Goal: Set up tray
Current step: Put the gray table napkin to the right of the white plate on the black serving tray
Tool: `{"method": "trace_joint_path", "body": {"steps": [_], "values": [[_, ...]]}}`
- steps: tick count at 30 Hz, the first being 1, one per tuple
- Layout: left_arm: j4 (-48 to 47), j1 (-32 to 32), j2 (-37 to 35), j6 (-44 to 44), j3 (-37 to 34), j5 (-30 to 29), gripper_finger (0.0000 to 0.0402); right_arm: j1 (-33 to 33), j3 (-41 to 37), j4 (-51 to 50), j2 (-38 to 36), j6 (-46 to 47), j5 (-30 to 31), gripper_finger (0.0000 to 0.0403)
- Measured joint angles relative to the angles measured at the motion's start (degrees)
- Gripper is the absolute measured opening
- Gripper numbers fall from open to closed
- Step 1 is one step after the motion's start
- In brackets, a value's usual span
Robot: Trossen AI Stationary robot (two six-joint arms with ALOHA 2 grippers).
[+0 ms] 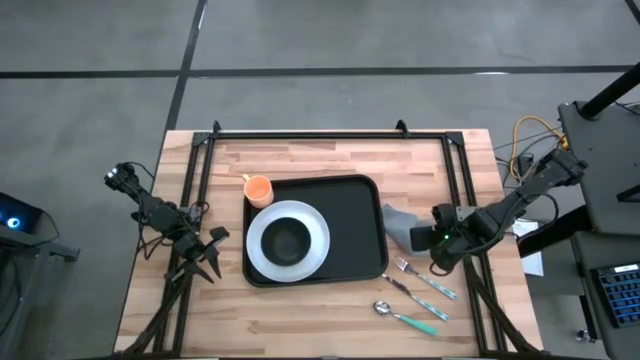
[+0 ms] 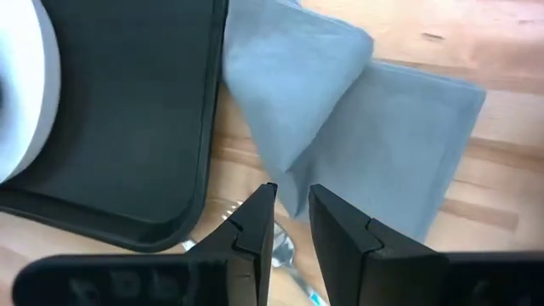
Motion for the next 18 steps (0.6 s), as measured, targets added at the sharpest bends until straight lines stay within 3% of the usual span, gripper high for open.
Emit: {"method": "trace_joint_path", "body": {"steps": [8, 12, 18], "values": [[-0.02, 0.00, -0.01, 0.00, 0.02, 0.01, 0.0071, -5.26, -0.43, 0.41, 0.01, -8.88, 1.23, 0.0085], [-0.02, 0.00, -0.01, 0.00, 0.02, 0.01, 0.0071, -8.66, -0.81, 1.86, 0.01, -14.47, 1.03, 0.0122], [-0.02, 0.00, 0.01, 0.00, 0.02, 0.01, 0.0071, -12.64, -3.46, 3.51, 0.01, -15.69, -1.26, 0.0187]]}}
